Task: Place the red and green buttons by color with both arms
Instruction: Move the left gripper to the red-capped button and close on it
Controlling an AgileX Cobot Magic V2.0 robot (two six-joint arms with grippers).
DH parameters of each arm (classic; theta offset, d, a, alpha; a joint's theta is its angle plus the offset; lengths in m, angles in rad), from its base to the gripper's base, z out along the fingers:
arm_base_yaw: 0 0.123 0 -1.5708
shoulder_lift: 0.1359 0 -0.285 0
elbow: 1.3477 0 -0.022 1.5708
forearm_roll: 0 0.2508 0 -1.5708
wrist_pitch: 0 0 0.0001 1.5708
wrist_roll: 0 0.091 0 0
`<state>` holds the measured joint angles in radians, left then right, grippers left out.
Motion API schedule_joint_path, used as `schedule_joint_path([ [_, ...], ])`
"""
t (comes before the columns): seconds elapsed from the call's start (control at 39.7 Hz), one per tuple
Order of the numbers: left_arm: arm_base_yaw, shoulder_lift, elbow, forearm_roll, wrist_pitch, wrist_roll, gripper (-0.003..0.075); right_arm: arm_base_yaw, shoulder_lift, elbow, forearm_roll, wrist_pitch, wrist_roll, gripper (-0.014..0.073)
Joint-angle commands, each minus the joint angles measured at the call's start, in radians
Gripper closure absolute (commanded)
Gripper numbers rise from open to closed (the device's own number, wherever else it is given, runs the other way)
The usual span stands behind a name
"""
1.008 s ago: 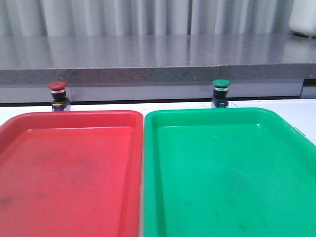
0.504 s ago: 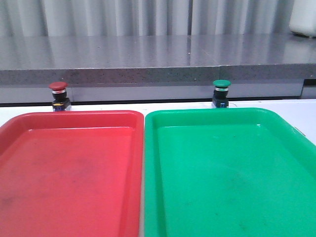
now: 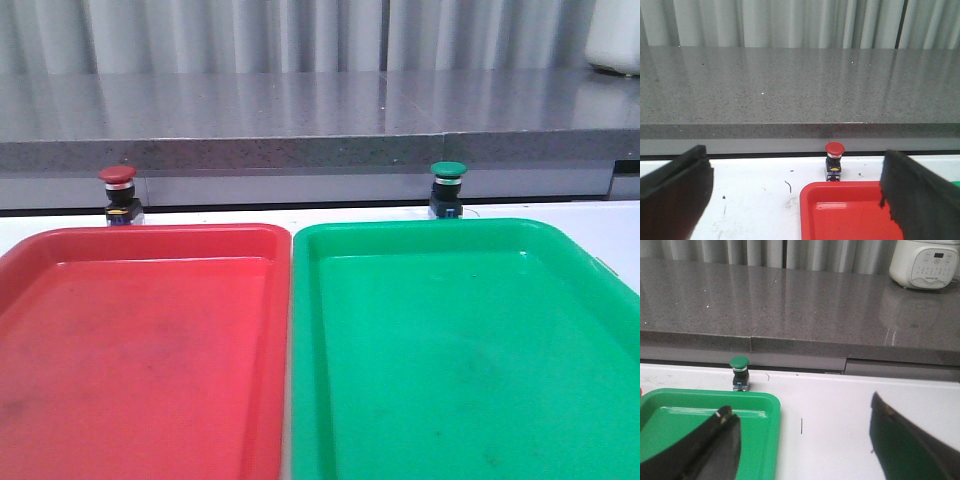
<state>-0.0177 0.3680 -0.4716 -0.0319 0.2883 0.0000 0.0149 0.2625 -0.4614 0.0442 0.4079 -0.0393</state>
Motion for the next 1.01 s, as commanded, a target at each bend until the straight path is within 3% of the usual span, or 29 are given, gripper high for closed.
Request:
schedule_joint_path([
  [0.0,-0.001,0.014,-0.036,-0.006,-0.086,-0.008,0.0050,-0.006,0.018,-0.033,0.000,-0.071,-0.009,0.0003],
  [0.2,-0.003,0.086,-0.052,-0.041,-0.155,-0.008,0.0050,-0.006,0.018,-0.033,0.000,-0.071,-0.009,0.0004],
  [0.5,-0.137,0.517,-0.255,-0.054,-0.138,-0.008,0.0050,-0.006,0.018,-0.033,0.000,-0.071,-0.009,0.0004],
  [0.66,-0.203,0.754,-0.448,-0.054,-0.015,-0.008,0.0051,-0.006,0.018,-0.033,0.000,-0.070,-0.009,0.0004],
  [0.98,-0.208,1.228,-0.933,-0.003,0.332,-0.008,0.0051,-0.006,0.018,-0.033,0.000,-0.070,-0.009,0.0004],
])
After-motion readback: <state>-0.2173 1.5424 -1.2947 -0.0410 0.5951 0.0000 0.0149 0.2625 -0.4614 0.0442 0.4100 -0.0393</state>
